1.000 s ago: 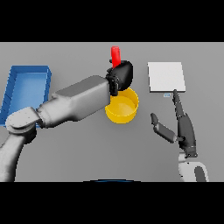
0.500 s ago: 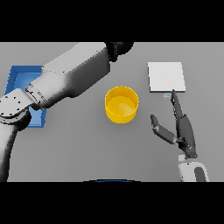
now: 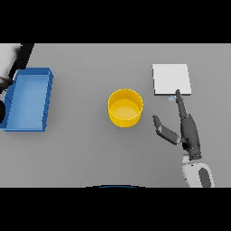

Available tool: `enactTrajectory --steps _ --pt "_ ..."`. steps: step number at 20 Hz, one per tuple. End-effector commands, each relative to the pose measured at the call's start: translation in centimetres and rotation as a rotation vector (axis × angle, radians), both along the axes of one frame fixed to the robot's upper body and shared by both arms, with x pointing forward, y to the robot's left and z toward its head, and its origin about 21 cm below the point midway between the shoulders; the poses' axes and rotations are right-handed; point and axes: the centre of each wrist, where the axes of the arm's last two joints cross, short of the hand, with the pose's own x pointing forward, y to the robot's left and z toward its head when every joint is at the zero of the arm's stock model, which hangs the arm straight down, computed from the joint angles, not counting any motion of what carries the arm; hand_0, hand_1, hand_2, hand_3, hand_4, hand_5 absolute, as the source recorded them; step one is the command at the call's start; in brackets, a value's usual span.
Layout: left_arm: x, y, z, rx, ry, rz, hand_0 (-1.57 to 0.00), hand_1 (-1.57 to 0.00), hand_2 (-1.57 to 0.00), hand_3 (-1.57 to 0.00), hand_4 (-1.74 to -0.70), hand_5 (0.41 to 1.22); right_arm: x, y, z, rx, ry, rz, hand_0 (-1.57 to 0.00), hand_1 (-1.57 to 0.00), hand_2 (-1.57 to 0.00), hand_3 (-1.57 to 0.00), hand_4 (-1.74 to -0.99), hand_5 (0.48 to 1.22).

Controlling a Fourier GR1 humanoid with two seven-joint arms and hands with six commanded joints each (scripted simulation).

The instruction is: Pick up the red beaker and tilt it to pour out 1 green nut into yellow bowl. Pick up the yellow bowl and place it on the metallic measuring scale.

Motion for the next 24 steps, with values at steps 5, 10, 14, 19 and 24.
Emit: enactTrajectory --steps 5,10,14,19,24 --pt "0.7 9.7 -3.2 -0.495 0.000 0.212 -1.57 -1.57 -1.57 -1.50 -1.74 1.221 0.2 0.3 0.2 0.092 0.001 0.050 0.00 0.00 0.00 0.00 -1.081 0.631" --pt "-0.1 16.3 -9.4 -0.775 -0.001 0.518 -1.57 -1.57 -1.57 -1.55 -1.74 1.221 0.3 -0.2 -0.3 0.100 0.016 0.082 0.00 0.00 0.00 0.00 -1.148 0.663" --pt "-1.3 18.8 -13.0 -0.957 0.007 0.631 -1.57 -1.57 -1.57 -1.49 -1.74 1.221 0.3 -0.5 -0.1 0.077 -0.006 0.090 0.00 0.00 0.00 0.00 -1.181 0.687" --pt "-4.0 19.6 -18.1 -1.112 0.028 0.717 -1.57 -1.57 -1.57 -1.37 -1.74 1.221 0.3 -0.2 0.0 0.049 -0.001 0.079 0.00 0.00 0.00 0.00 -1.199 0.707" --pt "-8.0 19.2 -21.8 -1.201 0.041 0.788 -1.57 -1.57 -1.57 -1.40 -1.74 1.221 0.2 -0.4 -0.3 0.041 -0.015 0.082 0.00 0.00 0.00 0.00 -1.201 0.696"
